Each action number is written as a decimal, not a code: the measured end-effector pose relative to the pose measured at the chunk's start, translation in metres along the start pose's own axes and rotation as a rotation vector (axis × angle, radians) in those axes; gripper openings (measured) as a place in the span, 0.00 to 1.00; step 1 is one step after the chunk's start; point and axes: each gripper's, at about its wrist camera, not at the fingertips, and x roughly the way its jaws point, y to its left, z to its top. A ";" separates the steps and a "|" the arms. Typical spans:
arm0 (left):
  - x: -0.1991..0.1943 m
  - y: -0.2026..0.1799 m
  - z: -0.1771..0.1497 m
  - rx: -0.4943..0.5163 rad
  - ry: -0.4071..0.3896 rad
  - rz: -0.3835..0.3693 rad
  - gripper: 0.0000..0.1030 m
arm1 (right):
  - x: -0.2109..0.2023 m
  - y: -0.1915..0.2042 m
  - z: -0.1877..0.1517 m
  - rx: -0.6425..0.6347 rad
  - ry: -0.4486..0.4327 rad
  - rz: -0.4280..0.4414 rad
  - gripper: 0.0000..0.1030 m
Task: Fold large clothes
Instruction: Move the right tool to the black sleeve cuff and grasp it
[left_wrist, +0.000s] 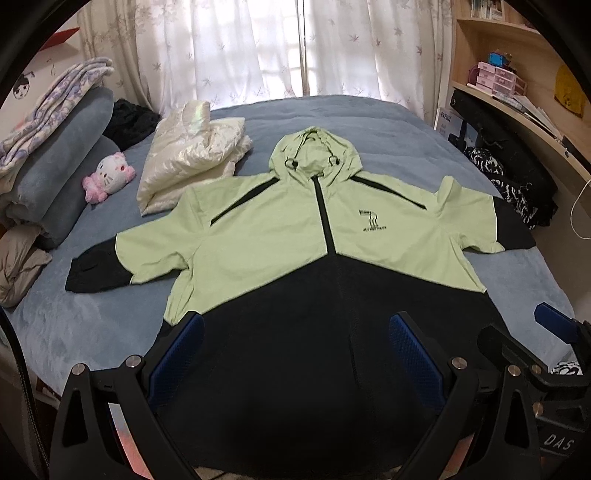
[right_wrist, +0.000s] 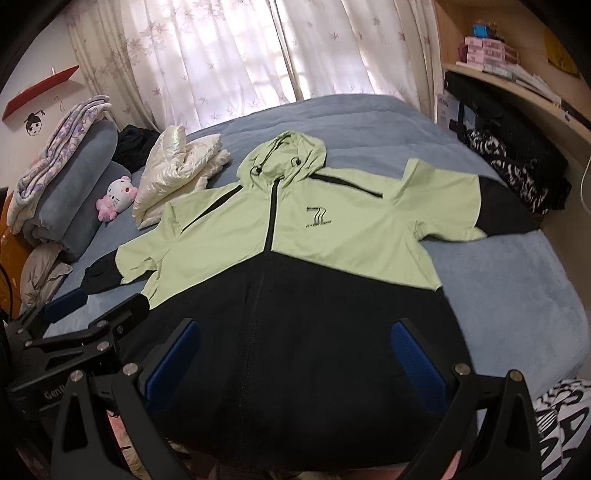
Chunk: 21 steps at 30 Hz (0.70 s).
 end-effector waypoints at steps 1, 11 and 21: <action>0.001 -0.002 0.004 0.006 -0.013 0.006 0.97 | -0.001 0.001 0.002 -0.011 -0.009 -0.007 1.00; 0.009 -0.027 0.050 0.077 -0.114 -0.060 0.97 | -0.023 -0.021 0.048 -0.138 -0.186 -0.202 1.00; 0.039 -0.073 0.130 0.116 -0.121 -0.127 0.97 | -0.022 -0.131 0.105 -0.005 -0.241 -0.283 0.99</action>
